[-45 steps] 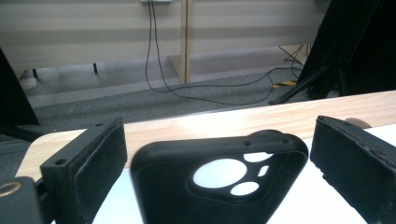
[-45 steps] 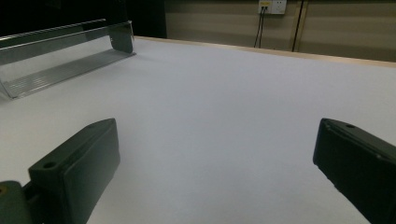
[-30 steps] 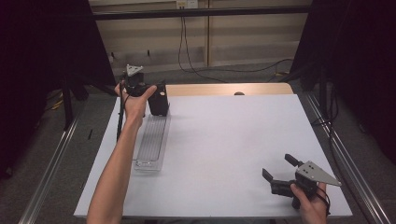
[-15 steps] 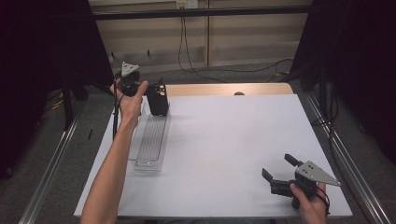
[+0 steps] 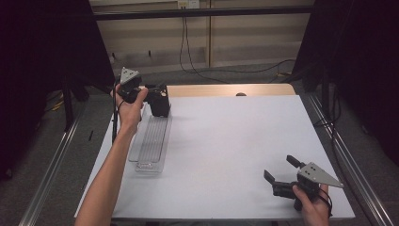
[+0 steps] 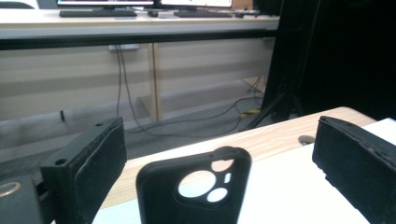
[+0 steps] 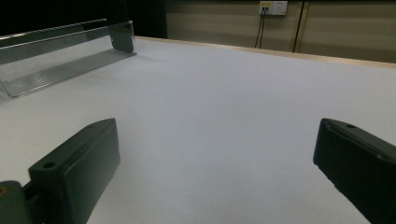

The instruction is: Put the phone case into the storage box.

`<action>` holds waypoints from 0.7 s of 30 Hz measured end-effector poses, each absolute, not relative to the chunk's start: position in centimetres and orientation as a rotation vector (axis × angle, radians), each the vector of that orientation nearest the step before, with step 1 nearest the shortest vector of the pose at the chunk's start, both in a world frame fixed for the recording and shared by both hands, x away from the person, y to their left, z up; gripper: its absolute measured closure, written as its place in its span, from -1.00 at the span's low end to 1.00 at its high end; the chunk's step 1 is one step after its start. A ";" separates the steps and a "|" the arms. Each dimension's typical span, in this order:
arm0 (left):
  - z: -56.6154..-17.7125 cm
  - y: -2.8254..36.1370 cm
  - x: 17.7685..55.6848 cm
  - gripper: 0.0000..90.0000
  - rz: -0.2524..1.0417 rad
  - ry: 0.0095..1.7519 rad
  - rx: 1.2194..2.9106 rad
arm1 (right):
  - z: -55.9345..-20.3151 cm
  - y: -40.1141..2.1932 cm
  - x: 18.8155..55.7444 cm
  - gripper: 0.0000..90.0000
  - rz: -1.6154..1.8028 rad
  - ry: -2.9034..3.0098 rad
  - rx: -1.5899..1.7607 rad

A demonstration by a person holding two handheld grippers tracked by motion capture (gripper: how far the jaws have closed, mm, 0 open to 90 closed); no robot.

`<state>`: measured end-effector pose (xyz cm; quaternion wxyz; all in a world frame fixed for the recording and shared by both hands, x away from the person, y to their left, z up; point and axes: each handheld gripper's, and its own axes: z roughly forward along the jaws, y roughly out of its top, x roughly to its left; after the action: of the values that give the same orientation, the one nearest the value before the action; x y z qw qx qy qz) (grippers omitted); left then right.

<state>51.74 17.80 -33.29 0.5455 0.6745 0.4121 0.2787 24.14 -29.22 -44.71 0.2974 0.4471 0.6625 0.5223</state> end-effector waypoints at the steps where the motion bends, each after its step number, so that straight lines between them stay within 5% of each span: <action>1: -33.4 17.9 51.6 -0.93 0.655 0.974 1.601 | -44.7 -29.3 24.1 -1.00 1.390 1.759 1.188; 21: -33.2 18.9 47.8 -0.94 0.647 0.887 1.595 | -44.5 -29.5 23.9 -1.00 1.389 1.745 1.177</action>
<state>47.84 18.90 -33.20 0.5668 0.6786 0.3773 0.2755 23.90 -29.48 -44.53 0.3050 0.4444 0.6590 0.5246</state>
